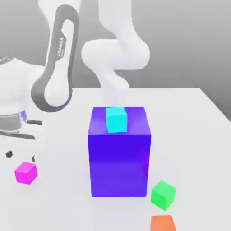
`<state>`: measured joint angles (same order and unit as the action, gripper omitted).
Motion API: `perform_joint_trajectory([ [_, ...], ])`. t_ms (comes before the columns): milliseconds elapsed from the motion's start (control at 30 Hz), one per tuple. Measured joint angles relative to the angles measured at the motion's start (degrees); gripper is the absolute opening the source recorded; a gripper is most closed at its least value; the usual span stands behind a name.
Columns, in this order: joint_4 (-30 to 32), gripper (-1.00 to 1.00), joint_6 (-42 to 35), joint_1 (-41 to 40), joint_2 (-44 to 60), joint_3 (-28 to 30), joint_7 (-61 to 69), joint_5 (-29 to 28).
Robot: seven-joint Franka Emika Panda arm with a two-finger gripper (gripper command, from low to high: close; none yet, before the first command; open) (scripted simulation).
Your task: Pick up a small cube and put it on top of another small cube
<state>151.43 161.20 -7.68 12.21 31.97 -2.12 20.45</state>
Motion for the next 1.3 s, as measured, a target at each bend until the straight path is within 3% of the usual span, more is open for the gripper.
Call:
perform_joint_trajectory([
  [233, -2.66, 0.00, 6.25, -10.44, 9.28, -12.78, 9.42, 12.06],
  [267, -2.90, -1.00, 6.83, -11.54, 10.12, -14.10, 10.21, 13.10],
  [500, -2.89, -1.00, 6.71, -11.54, 10.07, -14.08, 10.10, 12.96],
  [833, 0.17, -1.00, -1.43, -2.48, -2.23, -1.72, -2.45, -4.43],
  [1033, -3.91, -1.00, -7.14, 2.25, -6.50, -7.80, 6.34, -6.98],
  [1300, -6.85, -1.00, -12.34, 14.94, -13.02, -15.69, 17.39, -16.05],
])
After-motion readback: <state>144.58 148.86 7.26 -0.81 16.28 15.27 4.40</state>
